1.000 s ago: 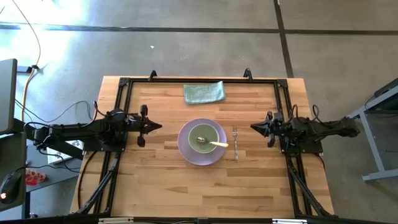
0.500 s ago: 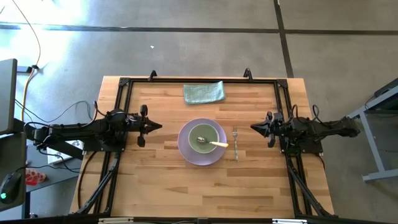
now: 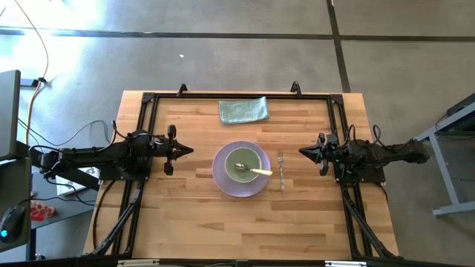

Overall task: Set table place
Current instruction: Return to Home Position

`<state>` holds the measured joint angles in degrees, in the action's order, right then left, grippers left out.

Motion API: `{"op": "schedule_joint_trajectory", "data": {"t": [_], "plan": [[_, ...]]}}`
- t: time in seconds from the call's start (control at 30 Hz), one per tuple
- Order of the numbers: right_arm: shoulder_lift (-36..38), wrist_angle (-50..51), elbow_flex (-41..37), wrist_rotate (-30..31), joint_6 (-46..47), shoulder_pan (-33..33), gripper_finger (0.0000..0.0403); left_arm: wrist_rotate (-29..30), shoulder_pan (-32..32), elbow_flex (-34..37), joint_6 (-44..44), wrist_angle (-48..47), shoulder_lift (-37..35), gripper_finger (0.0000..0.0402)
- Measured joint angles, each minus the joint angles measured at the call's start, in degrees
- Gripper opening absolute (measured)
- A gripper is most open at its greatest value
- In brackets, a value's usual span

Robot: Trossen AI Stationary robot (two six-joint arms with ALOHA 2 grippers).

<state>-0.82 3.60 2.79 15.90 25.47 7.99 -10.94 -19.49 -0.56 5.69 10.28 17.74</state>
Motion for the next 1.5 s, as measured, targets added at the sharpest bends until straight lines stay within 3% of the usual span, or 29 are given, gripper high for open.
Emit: {"op": "schedule_joint_trajectory", "data": {"t": [1.5], "plan": [[-0.02,0.00,0.00,-0.02,0.02,0.00,0.0000,0.01,0.02,0.00,-0.02,0.00,0.01,0.0008]]}}
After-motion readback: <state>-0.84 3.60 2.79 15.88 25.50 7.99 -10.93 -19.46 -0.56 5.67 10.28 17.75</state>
